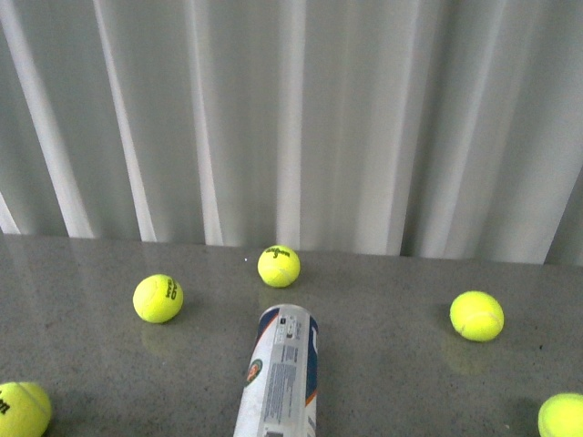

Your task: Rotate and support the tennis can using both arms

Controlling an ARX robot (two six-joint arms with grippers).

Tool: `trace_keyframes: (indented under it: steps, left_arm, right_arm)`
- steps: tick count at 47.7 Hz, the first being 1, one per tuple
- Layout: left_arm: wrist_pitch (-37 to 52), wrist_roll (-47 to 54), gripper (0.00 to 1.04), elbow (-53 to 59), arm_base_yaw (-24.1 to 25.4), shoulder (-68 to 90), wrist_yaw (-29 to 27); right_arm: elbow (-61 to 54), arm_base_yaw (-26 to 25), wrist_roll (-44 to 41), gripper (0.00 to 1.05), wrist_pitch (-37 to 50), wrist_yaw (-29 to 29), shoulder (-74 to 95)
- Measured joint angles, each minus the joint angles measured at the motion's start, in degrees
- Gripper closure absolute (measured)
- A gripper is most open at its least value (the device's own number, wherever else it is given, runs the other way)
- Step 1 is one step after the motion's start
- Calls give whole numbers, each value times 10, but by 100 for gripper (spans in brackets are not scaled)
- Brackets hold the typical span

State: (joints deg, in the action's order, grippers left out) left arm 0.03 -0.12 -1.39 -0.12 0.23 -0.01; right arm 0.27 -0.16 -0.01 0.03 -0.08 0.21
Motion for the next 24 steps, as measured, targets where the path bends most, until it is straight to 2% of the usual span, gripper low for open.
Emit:
trace_keyframes:
  steps: [24]
  left_arm:
    - [0,0,7,0,0,0,0]
  right_arm:
    - [0,0,0,7,0,0,0]
